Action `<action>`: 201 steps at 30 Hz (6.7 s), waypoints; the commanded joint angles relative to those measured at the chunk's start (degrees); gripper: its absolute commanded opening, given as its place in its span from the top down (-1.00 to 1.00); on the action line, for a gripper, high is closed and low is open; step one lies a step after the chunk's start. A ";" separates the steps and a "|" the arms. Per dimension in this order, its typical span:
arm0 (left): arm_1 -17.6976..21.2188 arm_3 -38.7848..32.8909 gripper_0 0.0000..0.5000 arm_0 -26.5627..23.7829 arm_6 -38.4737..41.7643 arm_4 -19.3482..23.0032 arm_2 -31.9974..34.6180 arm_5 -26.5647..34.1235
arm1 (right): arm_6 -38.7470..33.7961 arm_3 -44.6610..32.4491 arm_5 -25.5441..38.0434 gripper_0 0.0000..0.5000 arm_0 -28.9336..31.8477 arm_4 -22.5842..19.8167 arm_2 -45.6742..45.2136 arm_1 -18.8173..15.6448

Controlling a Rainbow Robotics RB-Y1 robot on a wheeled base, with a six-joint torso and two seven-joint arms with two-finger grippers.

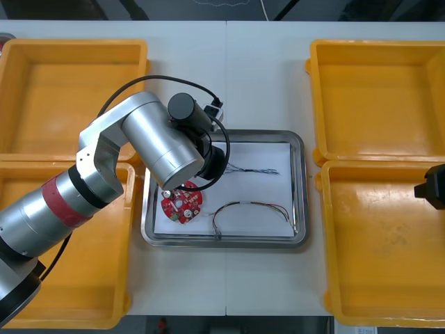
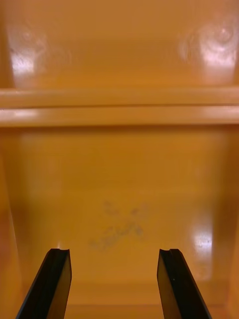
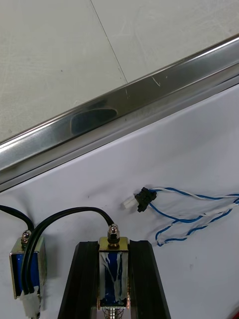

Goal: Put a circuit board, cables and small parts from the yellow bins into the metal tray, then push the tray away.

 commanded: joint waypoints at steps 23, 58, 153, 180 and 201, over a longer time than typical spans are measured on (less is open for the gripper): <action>2.18 -14.03 -1.00 -2.35 4.51 7.86 15.12 20.57 | -2.85 2.32 0.15 -1.00 2.87 -1.25 -0.98 -1.97; 21.43 -27.75 -1.00 22.79 -11.40 27.37 55.73 31.17 | -1.97 -4.89 0.15 -1.00 -16.91 -14.96 19.76 -5.05; 21.52 -35.83 -1.00 40.19 -12.63 25.79 62.67 31.17 | 18.77 22.62 -19.76 1.00 -47.23 11.49 91.39 14.20; 21.52 -35.83 -1.00 40.19 -12.63 25.79 62.67 31.17 | 19.21 29.57 -20.29 1.00 -57.16 7.01 84.53 12.53; 21.52 -35.83 -1.00 40.19 -12.63 25.79 62.67 31.17 | 22.11 43.28 -28.99 1.00 -66.92 2.62 84.62 13.23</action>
